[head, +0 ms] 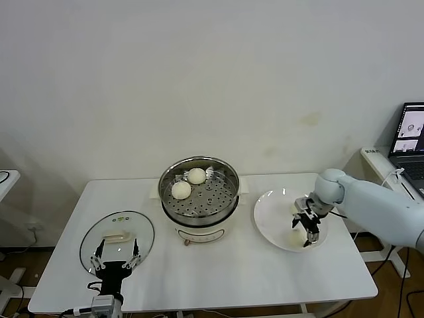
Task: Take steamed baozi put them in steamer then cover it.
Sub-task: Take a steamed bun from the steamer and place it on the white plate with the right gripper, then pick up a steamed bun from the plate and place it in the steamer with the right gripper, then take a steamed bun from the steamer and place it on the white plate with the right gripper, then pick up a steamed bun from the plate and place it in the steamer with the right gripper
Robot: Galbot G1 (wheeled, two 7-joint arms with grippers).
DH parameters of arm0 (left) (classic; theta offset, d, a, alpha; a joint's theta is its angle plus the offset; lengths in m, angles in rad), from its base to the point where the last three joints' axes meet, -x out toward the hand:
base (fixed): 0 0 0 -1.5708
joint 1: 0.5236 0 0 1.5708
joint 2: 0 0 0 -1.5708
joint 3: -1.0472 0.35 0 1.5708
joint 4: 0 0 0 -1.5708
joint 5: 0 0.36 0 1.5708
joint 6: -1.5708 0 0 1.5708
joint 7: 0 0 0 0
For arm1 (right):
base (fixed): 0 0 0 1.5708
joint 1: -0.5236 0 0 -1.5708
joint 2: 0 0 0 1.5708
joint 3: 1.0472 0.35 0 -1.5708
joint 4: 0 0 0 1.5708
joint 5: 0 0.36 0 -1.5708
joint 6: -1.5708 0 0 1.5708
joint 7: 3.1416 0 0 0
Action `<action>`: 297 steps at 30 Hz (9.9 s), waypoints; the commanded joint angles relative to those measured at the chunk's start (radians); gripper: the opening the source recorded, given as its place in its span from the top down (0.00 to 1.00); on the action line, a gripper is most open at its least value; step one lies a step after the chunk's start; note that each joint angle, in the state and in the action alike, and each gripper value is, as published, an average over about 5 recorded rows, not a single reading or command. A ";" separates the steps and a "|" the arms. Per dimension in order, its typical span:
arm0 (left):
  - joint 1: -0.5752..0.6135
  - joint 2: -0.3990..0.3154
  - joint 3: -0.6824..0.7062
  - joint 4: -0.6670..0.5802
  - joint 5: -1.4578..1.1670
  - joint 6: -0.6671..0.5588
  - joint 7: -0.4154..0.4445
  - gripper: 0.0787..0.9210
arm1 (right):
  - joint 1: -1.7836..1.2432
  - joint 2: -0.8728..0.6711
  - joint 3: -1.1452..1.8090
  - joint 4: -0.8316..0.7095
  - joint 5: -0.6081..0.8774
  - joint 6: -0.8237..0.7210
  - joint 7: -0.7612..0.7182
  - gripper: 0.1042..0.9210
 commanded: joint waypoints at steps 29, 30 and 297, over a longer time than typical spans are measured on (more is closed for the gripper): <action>-0.002 0.004 0.005 -0.015 -0.004 -0.003 -0.001 0.12 | 0.245 -0.081 0.021 0.024 0.038 0.025 -0.008 0.55; -0.002 0.005 0.005 -0.016 -0.004 -0.003 -0.001 0.12 | 0.264 -0.076 0.022 0.019 0.046 0.026 -0.008 0.55; -0.011 0.013 0.011 -0.036 -0.036 0.002 0.007 0.12 | 0.538 0.439 -0.387 0.091 0.662 -0.278 0.494 0.47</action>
